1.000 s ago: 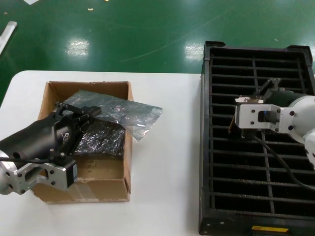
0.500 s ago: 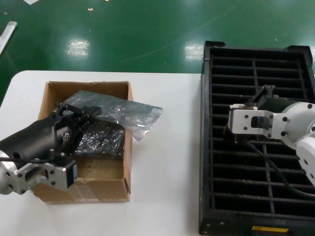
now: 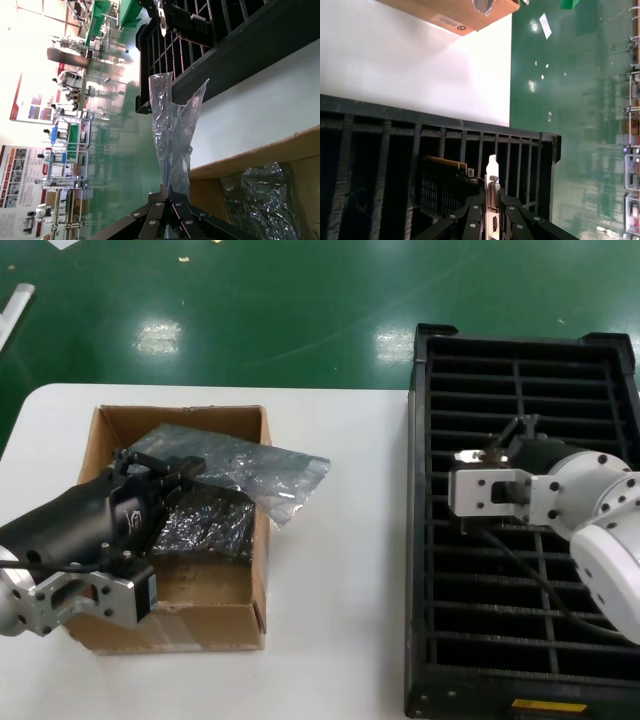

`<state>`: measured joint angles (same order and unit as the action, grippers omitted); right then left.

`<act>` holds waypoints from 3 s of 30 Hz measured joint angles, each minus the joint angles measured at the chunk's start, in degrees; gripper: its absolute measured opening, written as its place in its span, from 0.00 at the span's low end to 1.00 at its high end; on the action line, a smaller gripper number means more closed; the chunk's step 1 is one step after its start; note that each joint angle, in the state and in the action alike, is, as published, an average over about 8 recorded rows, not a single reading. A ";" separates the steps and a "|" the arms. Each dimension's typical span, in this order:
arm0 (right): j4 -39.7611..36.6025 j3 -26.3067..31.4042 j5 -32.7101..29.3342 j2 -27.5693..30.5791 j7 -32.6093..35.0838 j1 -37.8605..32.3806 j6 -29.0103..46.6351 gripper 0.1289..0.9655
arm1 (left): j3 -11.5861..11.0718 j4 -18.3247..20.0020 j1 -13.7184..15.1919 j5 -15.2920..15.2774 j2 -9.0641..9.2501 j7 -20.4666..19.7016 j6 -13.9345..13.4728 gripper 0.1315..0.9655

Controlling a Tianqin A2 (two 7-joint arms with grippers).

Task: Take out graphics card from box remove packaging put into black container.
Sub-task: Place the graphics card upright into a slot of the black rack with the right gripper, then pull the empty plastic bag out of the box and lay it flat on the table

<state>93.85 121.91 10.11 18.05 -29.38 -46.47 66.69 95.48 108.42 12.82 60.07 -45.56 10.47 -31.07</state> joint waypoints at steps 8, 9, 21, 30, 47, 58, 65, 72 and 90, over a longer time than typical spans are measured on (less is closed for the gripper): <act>-2.28 0.62 -0.74 -0.70 0.40 0.07 -1.46 0.05 | 0.00 0.00 0.00 0.00 0.00 0.00 0.00 0.01; -2.39 0.65 -0.78 -0.73 0.43 0.09 -1.49 0.05 | 0.00 0.00 0.00 0.00 0.00 0.00 0.00 0.01; 0.35 -0.26 -0.14 0.73 0.36 0.72 0.51 0.05 | 0.00 0.00 0.00 0.00 0.00 0.00 0.00 0.01; 2.15 0.00 1.09 1.26 0.89 1.56 1.69 0.09 | 0.00 0.00 0.00 0.00 0.00 0.00 0.00 0.01; 2.43 -0.18 2.14 1.34 1.60 0.97 0.91 0.41 | 0.00 0.00 0.00 0.00 0.00 0.00 0.00 0.01; 2.01 -0.54 2.89 1.33 2.29 -0.26 -0.25 0.67 | 0.00 0.00 0.00 0.00 0.00 0.00 0.00 0.01; 1.40 -0.38 3.08 1.00 2.71 -0.69 -1.20 0.79 | 0.00 0.00 0.00 0.00 0.00 0.00 0.00 0.01; 3.16 -0.51 3.72 2.53 3.58 0.26 -1.94 0.90 | 0.00 0.00 0.00 0.00 0.00 0.00 0.00 0.01; 8.57 2.09 0.83 21.45 19.85 9.36 -30.18 1.00 | 0.00 0.00 0.00 0.00 0.00 0.00 0.00 0.01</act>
<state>102.42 124.00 10.94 39.50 -9.53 -37.11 36.51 95.48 108.42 12.82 60.07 -45.56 10.47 -31.07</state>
